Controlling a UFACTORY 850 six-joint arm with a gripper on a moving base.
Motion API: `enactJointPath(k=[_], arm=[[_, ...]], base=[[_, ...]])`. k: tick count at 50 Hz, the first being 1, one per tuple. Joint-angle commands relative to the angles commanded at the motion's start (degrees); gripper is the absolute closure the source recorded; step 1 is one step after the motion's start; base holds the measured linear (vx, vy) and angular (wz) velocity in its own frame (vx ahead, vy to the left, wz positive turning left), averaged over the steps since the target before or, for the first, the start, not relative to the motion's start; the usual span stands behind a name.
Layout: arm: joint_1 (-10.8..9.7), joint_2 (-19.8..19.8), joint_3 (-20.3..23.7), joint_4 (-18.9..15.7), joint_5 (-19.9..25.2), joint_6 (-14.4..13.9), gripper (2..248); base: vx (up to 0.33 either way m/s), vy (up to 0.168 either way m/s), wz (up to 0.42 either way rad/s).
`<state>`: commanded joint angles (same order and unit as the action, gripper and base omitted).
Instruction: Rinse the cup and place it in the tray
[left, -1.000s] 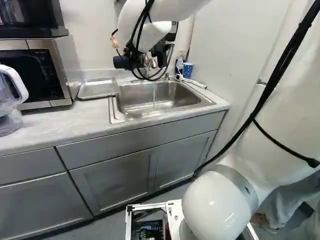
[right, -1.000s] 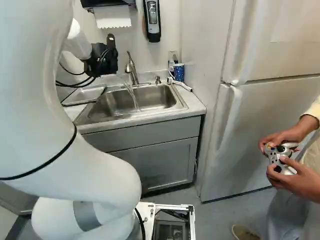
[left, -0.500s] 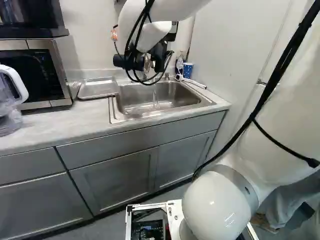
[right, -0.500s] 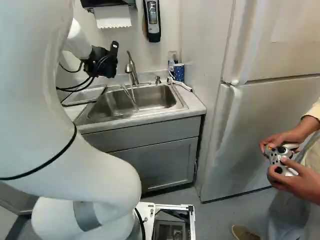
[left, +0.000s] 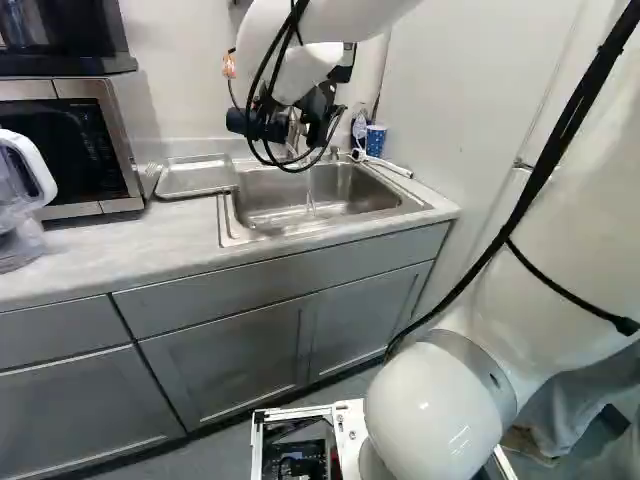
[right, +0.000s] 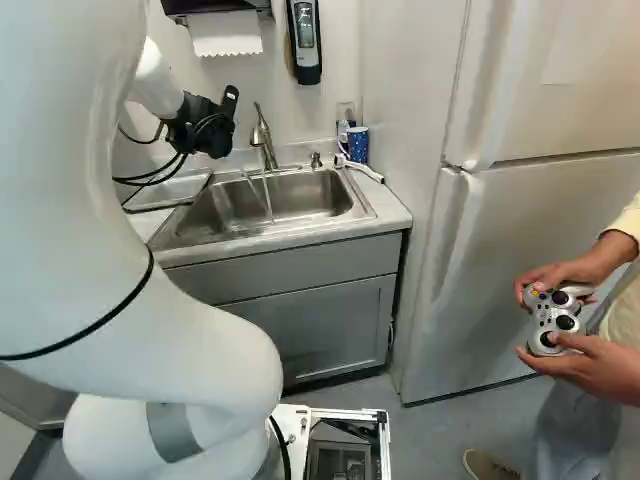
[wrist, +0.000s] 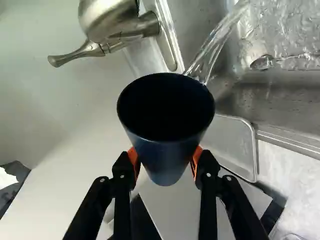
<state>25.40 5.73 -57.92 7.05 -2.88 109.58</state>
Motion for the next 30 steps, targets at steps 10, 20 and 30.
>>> enactJointPath(k=[10,20,30], arm=[[0.0,0.0,0.0,0.0,0.0,-1.0,129],[0.0,0.0,0.0,0.0,0.0,-6.2,129],[0.0,0.0,0.0,0.0,0.0,-12.1,129]], base=[[0.000,0.000,0.000],[0.000,0.000,0.000],[0.000,0.000,0.000]])
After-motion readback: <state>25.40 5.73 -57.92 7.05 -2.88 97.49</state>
